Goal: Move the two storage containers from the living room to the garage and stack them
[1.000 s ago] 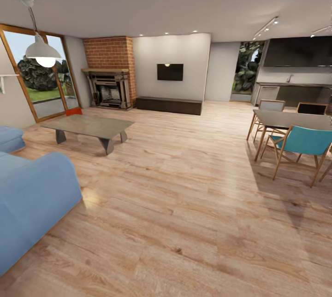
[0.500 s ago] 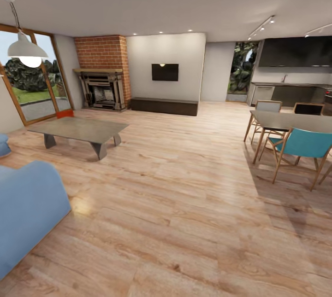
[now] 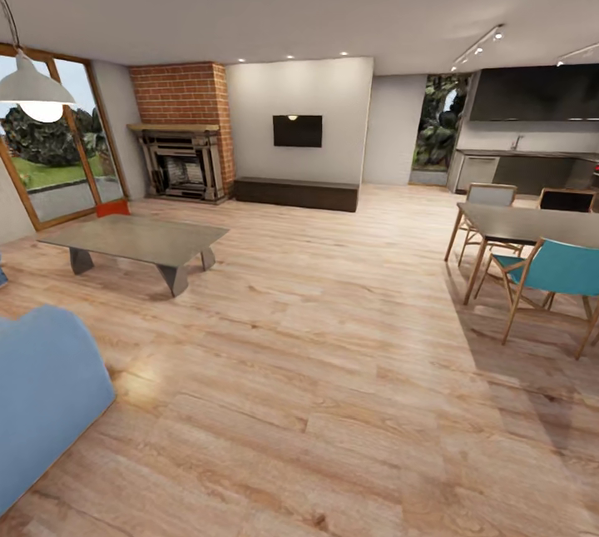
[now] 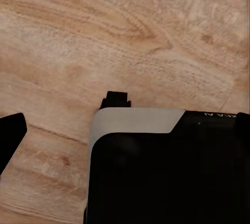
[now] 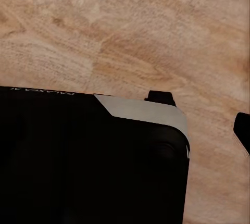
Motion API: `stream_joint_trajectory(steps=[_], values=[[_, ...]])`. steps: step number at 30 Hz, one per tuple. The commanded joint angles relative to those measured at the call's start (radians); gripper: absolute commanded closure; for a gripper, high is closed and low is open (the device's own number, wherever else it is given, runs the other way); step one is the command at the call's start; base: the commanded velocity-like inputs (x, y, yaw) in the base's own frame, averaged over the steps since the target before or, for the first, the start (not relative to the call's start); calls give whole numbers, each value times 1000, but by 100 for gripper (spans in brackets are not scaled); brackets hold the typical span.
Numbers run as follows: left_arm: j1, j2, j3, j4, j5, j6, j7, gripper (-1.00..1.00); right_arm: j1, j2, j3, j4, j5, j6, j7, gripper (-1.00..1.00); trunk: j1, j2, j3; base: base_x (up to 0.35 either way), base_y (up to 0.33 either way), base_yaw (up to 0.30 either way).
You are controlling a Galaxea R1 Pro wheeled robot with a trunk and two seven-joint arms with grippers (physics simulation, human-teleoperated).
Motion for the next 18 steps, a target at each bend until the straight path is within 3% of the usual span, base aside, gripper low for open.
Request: stream_joint_trajectory(steps=[1, 6, 18], values=[[-1, 0, 2, 0, 6, 4, 3, -100, -1, 1, 8, 3, -8, -5, -2, -100, 1, -1, -1, 323, 0, 0], [-1, 0, 2, 0, 6, 4, 3, -100, -1, 1, 9, 3, -9, -5, -2, -100, 1, -1, -1, 323, 0, -9], [-1, 0, 2, 0, 6, 3, 3, -100, -1, 1, 9, 3, -8, -5, -2, -100, 1, -1, -1, 323, 0, -123]])
